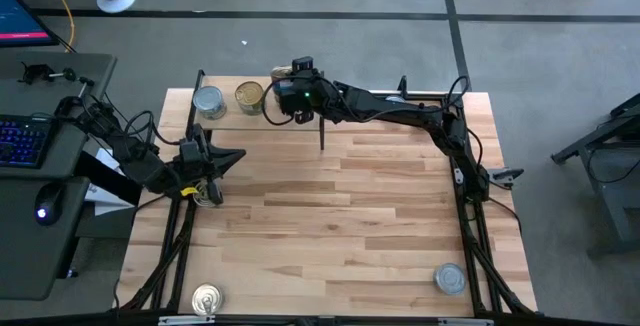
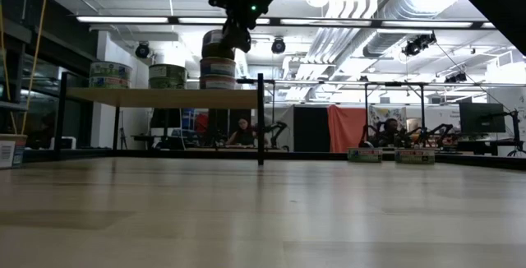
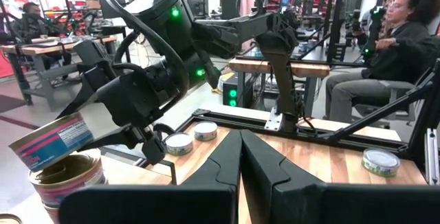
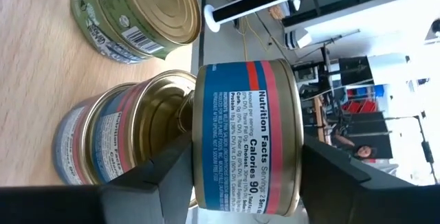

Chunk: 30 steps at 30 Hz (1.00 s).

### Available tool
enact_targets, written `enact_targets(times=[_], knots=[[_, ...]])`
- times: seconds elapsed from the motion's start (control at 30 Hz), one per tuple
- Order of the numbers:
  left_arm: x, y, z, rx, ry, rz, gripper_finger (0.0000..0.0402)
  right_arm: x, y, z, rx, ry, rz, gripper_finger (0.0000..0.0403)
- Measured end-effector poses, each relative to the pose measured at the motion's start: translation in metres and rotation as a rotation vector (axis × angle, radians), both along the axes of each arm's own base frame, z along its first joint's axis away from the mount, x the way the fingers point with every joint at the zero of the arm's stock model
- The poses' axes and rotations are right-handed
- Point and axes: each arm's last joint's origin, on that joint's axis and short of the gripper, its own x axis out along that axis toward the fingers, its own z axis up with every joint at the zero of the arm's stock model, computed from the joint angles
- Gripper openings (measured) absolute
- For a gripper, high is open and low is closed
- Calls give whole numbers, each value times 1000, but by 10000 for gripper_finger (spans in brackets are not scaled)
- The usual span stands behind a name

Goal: Stack canned seafood by type on shelf
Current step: Stack the blue-pink tuna can on top of the blue-pink tuna cans on the shelf

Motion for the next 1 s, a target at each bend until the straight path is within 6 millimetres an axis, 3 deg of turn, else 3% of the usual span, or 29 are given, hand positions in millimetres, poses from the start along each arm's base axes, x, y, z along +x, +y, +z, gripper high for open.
enact_targets(times=[0.53, 0.87, 1.0], knots=[[0, 0, -1, 10, 14, 0, 0, 0, 0, 0, 42, -39, -22, 219], [0, 0, -2, 17, 22, 0, 0, -1, 1, -3, 100, -60, -51, 330], [0, 0, -2, 18, 23, -1, 0, -1, 1, -4, 103, -52, -51, 355]])
